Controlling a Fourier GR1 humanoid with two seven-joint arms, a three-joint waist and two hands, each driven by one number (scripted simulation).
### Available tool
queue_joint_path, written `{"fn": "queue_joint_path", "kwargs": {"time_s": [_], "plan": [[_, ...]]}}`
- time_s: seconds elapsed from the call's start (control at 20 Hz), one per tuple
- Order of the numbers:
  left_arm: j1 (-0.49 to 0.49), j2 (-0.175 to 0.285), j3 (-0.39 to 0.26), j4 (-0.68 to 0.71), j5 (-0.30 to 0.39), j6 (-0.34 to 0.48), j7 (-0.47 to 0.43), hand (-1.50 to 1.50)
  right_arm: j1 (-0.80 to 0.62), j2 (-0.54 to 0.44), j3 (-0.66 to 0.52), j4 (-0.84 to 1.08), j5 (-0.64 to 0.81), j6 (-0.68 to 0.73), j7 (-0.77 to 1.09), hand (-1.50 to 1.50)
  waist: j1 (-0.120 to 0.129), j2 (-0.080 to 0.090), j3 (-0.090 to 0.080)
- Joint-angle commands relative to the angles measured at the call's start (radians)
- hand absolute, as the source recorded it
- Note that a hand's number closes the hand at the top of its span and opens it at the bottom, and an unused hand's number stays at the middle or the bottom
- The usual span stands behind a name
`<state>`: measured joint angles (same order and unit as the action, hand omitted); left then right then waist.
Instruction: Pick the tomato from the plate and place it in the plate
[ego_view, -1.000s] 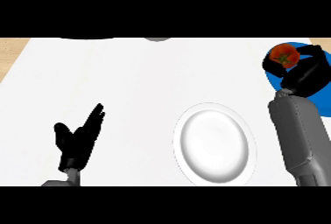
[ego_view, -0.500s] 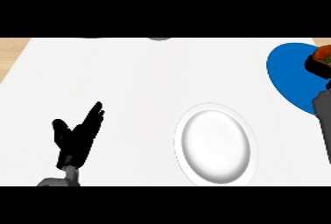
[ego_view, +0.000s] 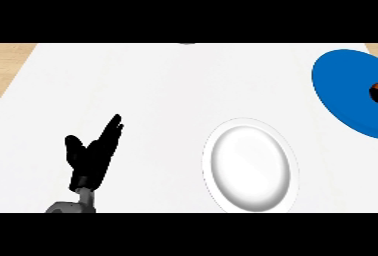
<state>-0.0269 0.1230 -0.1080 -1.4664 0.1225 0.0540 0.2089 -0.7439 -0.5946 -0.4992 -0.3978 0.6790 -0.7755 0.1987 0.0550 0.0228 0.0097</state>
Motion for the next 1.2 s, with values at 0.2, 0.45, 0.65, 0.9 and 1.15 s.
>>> {"fn": "queue_joint_path", "kwargs": {"time_s": [0.2, 0.45, 0.65, 0.9, 1.15], "plan": [[-0.015, -0.015, -0.003, 0.043, -0.004, 0.006, 0.018, 0.0, 0.01, -0.007, -0.122, 0.053, -0.164, 0.139, -0.279, -1.5, -0.002, 0.01, 0.001], [0.007, -0.004, -0.003, 0.035, 0.008, -0.023, 0.004, 0.0, -0.006, 0.028, -0.23, -0.013, -0.282, 0.068, -0.468, -1.5, -0.002, 0.007, 0.001], [0.041, -0.005, -0.016, 0.002, -0.01, -0.005, 0.026, 0.0, 0.01, -0.002, -0.331, 0.012, -0.388, 0.107, -0.558, -1.5, 0.0, 0.003, 0.0], [-0.006, 0.004, 0.018, 0.029, 0.006, -0.008, 0.057, 0.0, 0.054, -0.005, -0.393, 0.046, -0.497, 0.282, -0.669, -1.5, -0.031, -0.011, -0.005], [0.1, 0.034, 0.039, 0.026, 0.029, -0.071, -0.034, 0.0, 0.093, -0.019, -0.367, 0.047, -0.532, 0.455, -0.675, -1.5, -0.042, -0.02, -0.009]]}}
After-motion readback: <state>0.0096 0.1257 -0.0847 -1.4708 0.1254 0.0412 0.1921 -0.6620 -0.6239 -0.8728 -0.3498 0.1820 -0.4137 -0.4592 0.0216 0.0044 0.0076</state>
